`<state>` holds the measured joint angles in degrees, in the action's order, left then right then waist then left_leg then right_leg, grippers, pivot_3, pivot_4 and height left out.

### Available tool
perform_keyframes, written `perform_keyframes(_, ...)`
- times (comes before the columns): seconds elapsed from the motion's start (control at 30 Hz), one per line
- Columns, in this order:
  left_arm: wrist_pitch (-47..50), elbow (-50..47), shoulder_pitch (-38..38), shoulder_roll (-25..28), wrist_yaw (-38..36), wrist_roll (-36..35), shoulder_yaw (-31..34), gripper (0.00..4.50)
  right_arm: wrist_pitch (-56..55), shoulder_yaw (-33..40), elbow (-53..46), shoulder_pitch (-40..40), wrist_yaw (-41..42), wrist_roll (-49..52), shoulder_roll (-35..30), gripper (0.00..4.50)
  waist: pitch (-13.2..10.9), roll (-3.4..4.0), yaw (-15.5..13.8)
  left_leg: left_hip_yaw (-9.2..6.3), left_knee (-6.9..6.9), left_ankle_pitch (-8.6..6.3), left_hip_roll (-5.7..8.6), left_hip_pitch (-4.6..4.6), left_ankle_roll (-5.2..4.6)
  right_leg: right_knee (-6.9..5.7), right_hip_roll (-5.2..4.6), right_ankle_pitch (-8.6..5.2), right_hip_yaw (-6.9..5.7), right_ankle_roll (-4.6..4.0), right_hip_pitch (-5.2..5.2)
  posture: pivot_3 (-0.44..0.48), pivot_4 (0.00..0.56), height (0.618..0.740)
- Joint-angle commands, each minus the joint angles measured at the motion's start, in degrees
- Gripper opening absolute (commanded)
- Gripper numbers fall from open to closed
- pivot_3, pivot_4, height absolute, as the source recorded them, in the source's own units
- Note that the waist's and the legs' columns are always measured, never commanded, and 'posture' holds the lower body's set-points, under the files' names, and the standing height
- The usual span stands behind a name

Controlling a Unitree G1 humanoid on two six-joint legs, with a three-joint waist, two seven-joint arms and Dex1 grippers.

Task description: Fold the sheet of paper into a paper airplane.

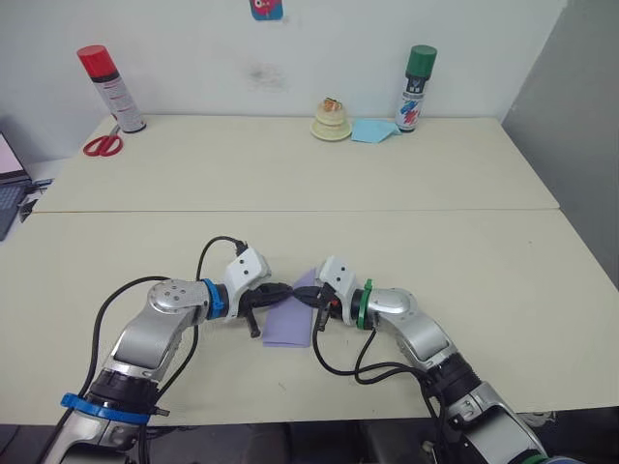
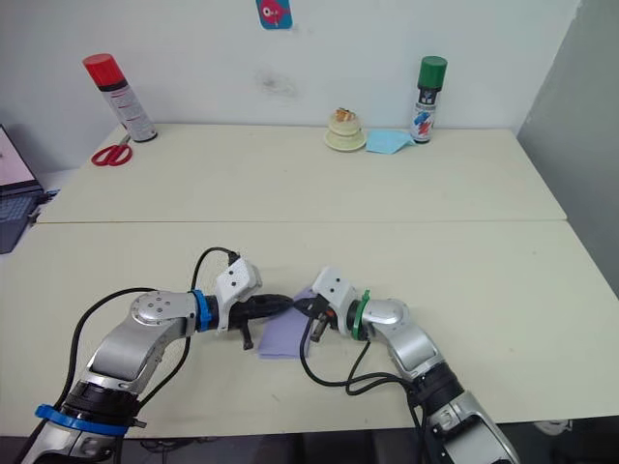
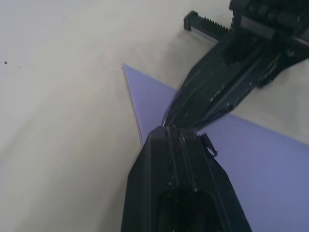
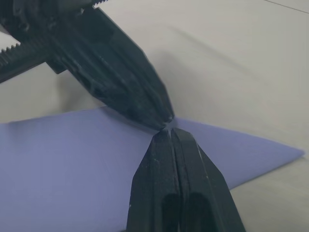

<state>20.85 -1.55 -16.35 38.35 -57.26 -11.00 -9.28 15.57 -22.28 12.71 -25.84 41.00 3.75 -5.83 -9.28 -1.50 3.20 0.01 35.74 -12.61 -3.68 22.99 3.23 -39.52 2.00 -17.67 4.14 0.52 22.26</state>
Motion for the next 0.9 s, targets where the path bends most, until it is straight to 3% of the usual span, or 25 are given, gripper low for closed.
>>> perform_keyframes(0.03, -3.56, 2.86, -0.77, 0.6, -0.93, 3.1, -2.12, 0.03, 0.24, 2.37, 1.15, 0.34, -3.37, -0.74, 0.08, 0.0, 0.01, -0.02, 0.0, 0.0, 0.02, 0.0, 0.0, -0.01, 0.0, 0.01, -0.01, 0.0, 0.0, 0.0, -0.02, 0.0, 0.15, 0.737)
perform_keyframes(0.17, -7.58, 6.93, -2.37, 0.01, -1.28, 4.81, -3.0, 0.03, 1.6, 2.63, -3.64, 2.24, 1.25, 3.06, -1.18, 0.0, 0.01, -0.02, -0.24, 0.03, 0.07, 0.0, 0.09, -0.03, 0.0, 0.0, -0.01, 0.01, 0.0, 0.02, -0.05, 0.0, 0.15, 0.737)
perform_keyframes(0.37, -10.52, 10.05, -3.28, -0.87, -1.39, 5.63, -3.58, 0.03, 6.78, -4.39, -10.3, 6.75, 11.14, 4.2, -7.02, 0.0, 0.02, -0.02, -0.37, 0.05, 0.07, 0.0, 0.08, -0.02, 0.0, 0.03, 0.0, 0.0, 0.0, 0.03, -0.07, 0.0, 0.15, 0.737)
perform_keyframes(0.9, -13.64, 12.23, -4.8, -2.27, -2.84, 8.44, -6.47, 0.03, 14.36, -9.81, -14.54, 8.29, 20.77, 4.65, -16.4, 0.0, 0.36, 0.11, -1.08, 0.01, 0.1, 0.0, 0.1, -0.17, -0.01, 0.11, 0.03, 0.0, -0.03, 0.03, -0.27, 0.0, 0.15, 0.737)
